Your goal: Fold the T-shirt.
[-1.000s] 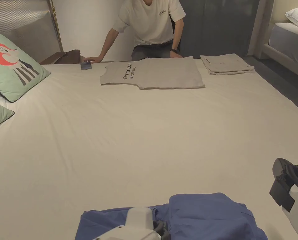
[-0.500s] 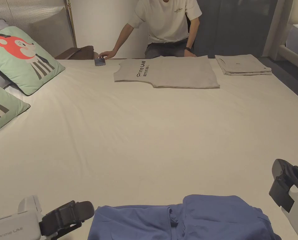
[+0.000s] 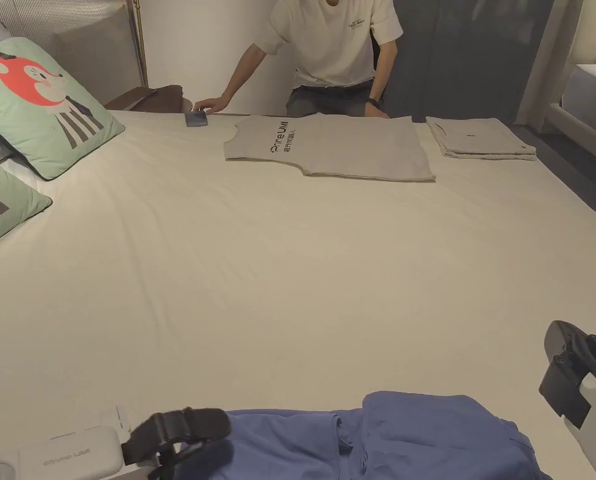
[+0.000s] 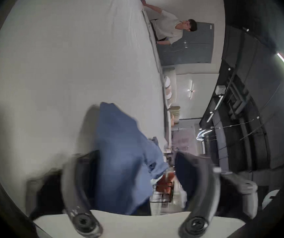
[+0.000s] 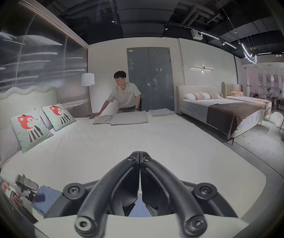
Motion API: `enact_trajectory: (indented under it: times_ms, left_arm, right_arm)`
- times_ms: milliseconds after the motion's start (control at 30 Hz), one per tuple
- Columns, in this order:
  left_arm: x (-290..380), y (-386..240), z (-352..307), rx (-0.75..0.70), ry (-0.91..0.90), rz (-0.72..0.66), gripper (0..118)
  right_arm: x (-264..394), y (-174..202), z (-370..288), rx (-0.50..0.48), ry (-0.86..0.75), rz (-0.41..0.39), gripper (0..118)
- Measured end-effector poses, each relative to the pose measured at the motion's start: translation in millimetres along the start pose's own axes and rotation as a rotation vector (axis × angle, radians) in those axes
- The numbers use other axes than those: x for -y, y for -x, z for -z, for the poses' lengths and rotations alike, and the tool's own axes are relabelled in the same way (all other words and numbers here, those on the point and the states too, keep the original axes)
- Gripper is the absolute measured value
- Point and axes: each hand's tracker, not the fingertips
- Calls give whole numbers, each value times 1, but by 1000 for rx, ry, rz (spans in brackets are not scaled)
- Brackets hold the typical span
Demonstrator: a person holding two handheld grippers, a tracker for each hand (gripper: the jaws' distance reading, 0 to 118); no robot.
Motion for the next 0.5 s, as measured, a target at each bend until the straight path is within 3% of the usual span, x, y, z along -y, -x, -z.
enact_trajectory:
  times_ms: [33, 100, 133, 200, 500]
  left_arm:
    - [3, -1, 3, -86, -2, 36, 65]
    - [11, -8, 3, -187, -24, 87, 20]
    - [11, -6, -1, -200, -38, 77, 11]
    - [0, -2, -19, -95, -41, -1, 8]
    - [-22, -25, -106, -230, -251, 77, 7]
  right_arm:
    - [0, 0, 0, 1, 0, 1, 0]
    - [0, 2, -1, -1, 1, 0, 0]
    - [-1, 2, -1, -2, 2, -3, 0]
    - [-1, 3, -1, -4, 0, -12, 0]
    - [-3, 5, 1, -16, -10, 4, 0]
